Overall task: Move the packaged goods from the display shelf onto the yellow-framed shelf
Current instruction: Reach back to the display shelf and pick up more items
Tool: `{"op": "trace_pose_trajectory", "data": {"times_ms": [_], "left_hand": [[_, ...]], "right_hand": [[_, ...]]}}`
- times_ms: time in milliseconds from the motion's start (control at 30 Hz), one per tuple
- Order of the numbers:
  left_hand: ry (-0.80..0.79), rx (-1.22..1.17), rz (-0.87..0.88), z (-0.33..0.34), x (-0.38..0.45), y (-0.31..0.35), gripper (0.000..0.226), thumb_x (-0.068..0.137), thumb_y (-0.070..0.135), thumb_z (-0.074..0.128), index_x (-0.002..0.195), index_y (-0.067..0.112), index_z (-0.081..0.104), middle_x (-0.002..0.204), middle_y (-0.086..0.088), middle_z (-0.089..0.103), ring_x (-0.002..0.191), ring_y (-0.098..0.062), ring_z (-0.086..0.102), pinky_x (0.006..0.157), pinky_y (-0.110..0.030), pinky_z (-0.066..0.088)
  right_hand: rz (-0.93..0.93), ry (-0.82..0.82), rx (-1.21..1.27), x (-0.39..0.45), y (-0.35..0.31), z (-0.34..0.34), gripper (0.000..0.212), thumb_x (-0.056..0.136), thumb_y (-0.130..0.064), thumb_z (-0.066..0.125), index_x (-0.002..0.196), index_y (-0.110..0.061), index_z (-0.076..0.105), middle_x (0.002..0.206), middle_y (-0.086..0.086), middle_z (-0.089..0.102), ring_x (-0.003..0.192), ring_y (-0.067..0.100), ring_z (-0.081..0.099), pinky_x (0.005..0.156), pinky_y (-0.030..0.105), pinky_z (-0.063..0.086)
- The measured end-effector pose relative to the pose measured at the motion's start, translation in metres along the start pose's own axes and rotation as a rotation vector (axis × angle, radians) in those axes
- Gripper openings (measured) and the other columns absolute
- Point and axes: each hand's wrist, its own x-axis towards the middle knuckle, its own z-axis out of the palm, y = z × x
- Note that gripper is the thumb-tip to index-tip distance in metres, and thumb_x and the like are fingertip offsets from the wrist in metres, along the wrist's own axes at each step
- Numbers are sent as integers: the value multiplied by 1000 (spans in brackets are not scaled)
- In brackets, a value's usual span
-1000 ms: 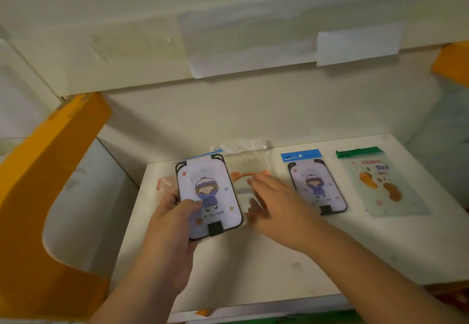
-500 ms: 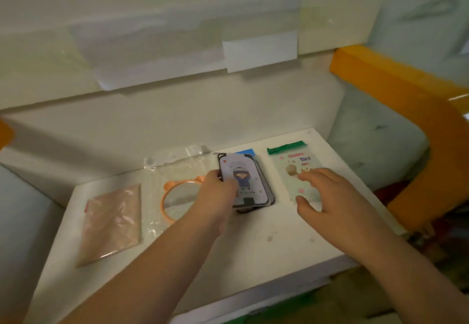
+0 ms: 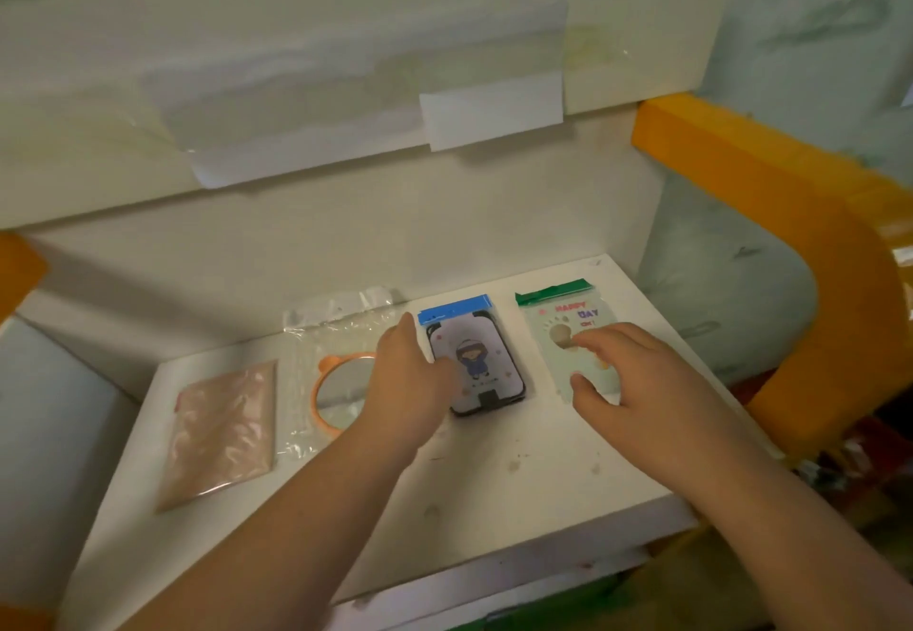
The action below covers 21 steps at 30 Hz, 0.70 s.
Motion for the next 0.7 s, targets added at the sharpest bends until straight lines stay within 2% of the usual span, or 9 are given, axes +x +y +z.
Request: {"op": "trace_pose_trajectory", "data": {"times_ms": [33,67,133,200,300,433,533,633,700], "left_hand": [[15,79,48,-8,-3,-3,42,94,13,53,132,28,48,144,0,46,121,-22,52,78,-30,51],[45,165,95,-16,-5,-7,53,94,18,53,145,28,42,151,3,41,132,-19,45,95,-33,48],[140,311,241,-34,-9,-17,57,92,26,55,147,24,42,153,6,42,137,-13,39,112,-32,35],[235,504,352,-52,-17,-24,53,92,33,57,143,21,48,149,4,48,138,-15,40,112,-26,27],[333,740,353,-81,-30,-32,55,93,45,51,145,25,45,150,10,45,139,-11,39,104,-22,19],[387,778,335,-123,-48,-50,61,87,52,46,141,24,49,143,7,52,132,-13,40,114,-34,31],[438,768,305,-157,-76,-60,59,90,49,51,143,24,47,145,7,49,135,-14,36,114,-27,24],[545,779,279,-197,-103,-77,60,90,52,48,144,26,46,147,8,46,138,-13,35,115,-29,26],[614,757,258,-226,-121,-91,61,87,52,47,139,22,52,143,5,51,135,-15,39,113,-25,26]], "right_hand": [[-10,1,1,4,-4,1,44,93,-39,56,136,-31,50,138,-15,50,126,7,48,97,27,50],[-18,2,-2,8,-9,2,44,92,-39,56,135,-30,51,139,-14,51,127,8,48,99,31,50],[-47,11,0,16,-21,6,44,90,-40,57,133,-30,53,136,-11,54,125,10,50,100,35,49],[-82,-3,6,23,-34,12,40,90,-39,57,129,-30,54,129,-11,56,117,11,54,94,32,49],[-134,-40,17,36,-57,26,36,91,-37,58,127,-31,55,122,-12,55,112,13,54,84,27,43],[-225,-81,88,50,-103,49,37,88,-40,55,121,-26,61,120,-10,58,107,15,57,90,35,48],[-318,-118,96,53,-147,68,40,90,-44,56,127,-32,56,125,-15,55,111,13,57,88,33,47],[-412,-165,143,48,-196,85,42,89,-42,57,129,-32,55,124,-14,53,110,11,56,85,28,44],[-483,-182,146,37,-232,92,44,87,-47,53,129,-36,53,124,-17,53,111,8,55,88,30,46]]}}
